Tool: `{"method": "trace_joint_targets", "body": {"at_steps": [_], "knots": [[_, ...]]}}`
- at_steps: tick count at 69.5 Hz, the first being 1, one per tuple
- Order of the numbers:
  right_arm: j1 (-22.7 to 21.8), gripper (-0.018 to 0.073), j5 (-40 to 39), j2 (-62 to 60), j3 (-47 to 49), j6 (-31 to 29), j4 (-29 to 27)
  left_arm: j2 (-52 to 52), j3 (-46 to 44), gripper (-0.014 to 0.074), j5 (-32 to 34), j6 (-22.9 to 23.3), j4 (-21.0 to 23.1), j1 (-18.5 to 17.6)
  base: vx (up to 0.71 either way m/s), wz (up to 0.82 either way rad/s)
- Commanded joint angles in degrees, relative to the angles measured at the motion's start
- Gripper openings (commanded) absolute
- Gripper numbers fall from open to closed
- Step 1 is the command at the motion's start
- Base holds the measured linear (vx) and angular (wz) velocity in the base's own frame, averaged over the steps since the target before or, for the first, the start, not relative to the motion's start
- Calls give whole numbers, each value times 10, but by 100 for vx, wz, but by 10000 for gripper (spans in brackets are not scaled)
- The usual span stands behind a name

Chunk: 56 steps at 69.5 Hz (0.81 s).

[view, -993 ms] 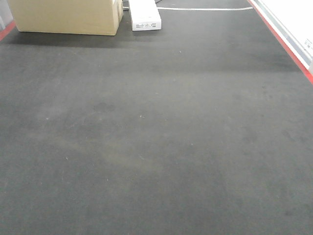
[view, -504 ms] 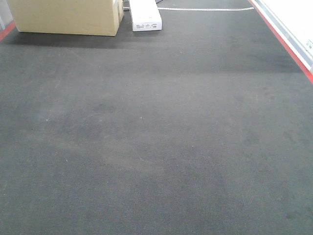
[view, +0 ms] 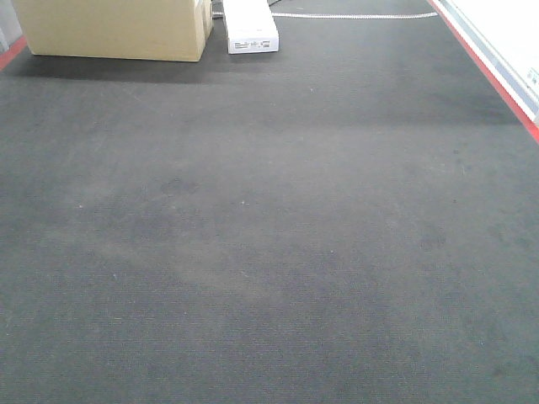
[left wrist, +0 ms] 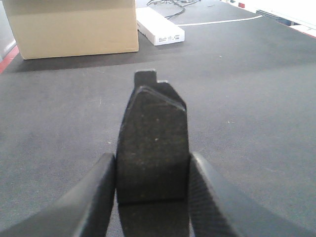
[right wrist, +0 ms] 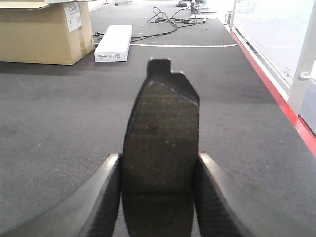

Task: Move and align brake pads A on conveyor
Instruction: 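Drive up to the black conveyor belt and stop, then lower the left gripper's brake pad onto the belt and open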

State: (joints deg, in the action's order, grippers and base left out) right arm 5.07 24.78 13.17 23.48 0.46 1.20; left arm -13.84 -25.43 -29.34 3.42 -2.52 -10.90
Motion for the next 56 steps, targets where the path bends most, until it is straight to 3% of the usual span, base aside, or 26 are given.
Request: {"method": "trace_joint_targets", "body": {"at_steps": [1,17,32,56], "knots": [[-3,-10,-56,7,19,0,3,-6,-17,-6,63,1,1,-1,0,0],[-3,-10,-56,7,19,0,3,-53,-38,-4,45,22,14,-1,0,0],[-3,-10,-56,7,19,0,3,-269,-148,4,0,79,11,-1,0,0],[-3,-10,-56,7,19,0,3,-582,-242,24,-17,80,-6,1,0,0]]}}
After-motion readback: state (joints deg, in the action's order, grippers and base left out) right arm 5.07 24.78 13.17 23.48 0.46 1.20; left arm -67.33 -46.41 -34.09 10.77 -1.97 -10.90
